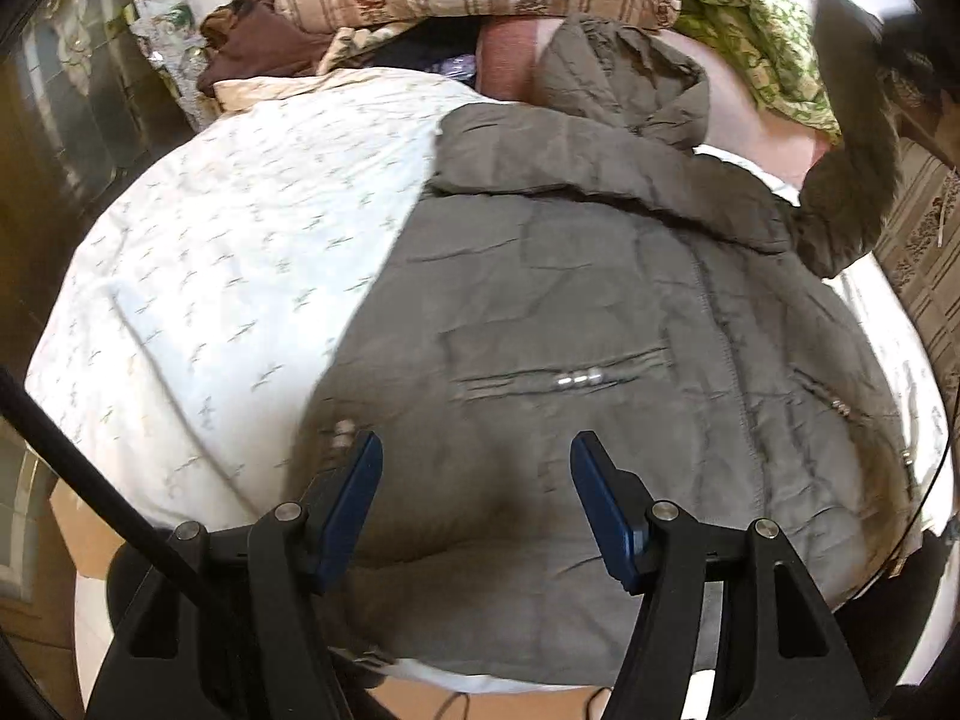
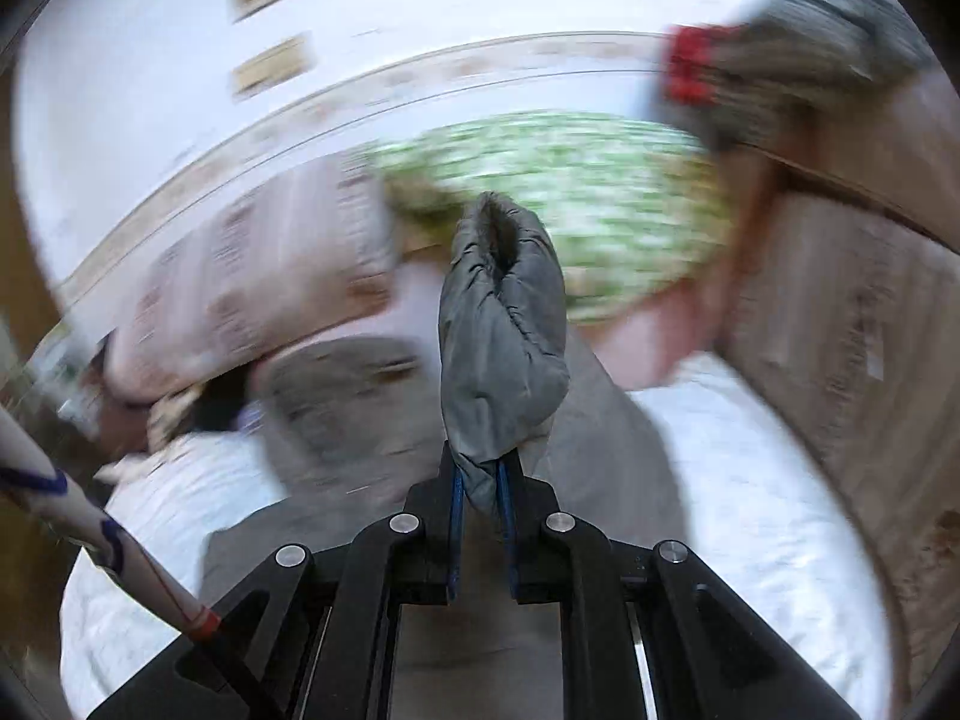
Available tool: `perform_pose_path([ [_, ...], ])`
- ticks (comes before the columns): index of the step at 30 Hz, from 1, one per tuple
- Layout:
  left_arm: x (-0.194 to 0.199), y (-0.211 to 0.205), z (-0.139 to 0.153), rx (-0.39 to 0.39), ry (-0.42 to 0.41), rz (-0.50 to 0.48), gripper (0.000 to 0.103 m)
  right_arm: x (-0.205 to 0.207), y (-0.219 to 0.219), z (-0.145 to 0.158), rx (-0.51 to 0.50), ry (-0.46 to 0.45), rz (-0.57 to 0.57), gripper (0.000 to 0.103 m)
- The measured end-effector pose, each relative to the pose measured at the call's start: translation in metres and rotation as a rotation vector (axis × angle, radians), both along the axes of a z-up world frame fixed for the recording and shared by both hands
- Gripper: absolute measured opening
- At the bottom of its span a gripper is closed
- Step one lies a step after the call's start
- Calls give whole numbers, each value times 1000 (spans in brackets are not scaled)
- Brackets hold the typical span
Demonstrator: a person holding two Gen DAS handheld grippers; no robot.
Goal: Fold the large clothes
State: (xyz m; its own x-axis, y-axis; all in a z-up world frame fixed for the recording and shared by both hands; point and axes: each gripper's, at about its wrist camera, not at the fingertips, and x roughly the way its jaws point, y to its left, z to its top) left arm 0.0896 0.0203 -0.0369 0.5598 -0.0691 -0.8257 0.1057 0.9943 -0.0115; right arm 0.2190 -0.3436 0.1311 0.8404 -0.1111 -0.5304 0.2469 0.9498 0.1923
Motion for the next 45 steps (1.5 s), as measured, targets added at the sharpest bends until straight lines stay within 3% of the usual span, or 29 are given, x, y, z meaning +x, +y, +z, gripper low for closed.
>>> perform_pose_path([
  [6,-1,29,-7,-28,9,57,64,48,113,-44,-6,99,211,12],
  [12,4,48,-6,-66,10,102,64,98,184,-138,9,287,331,12],
  [15,7,52,1,-104,3,95,64,112,195,-182,91,404,379,28],
  [17,10,53,6,-117,-8,82,67,106,193,-194,149,424,386,53],
  [20,23,47,17,-136,-24,59,69,85,177,-189,138,387,374,66],
  [23,47,34,30,-182,-42,21,70,62,153,-180,112,362,352,71],
  [25,71,19,39,-208,-68,-34,79,44,127,-176,99,357,321,72],
  [28,112,-7,37,-199,-74,-96,81,20,89,-170,89,352,264,74],
  [32,177,-41,11,-191,24,-143,82,-11,34,-173,110,356,163,74],
  [36,235,-58,-15,-210,96,-103,81,-33,-14,-178,128,361,66,74],
  [37,247,-63,-22,-203,116,-87,79,-37,-23,-179,129,361,48,74],
  [38,256,-65,-26,-196,138,-77,57,-40,-31,-181,128,363,28,74],
  [39,266,-71,-31,-198,174,-82,27,-41,-40,-184,129,368,11,74],
  [40,274,-77,-34,-194,214,-86,27,-41,-45,-187,132,372,-1,74],
  [41,276,-79,-30,-185,198,-84,26,-40,-51,-190,140,377,-13,74],
  [43,279,-84,-11,-140,110,-105,23,-38,-56,-193,154,377,-18,74],
  [45,286,-82,2,-125,76,-100,22,-30,-54,-191,153,362,-5,74],
])
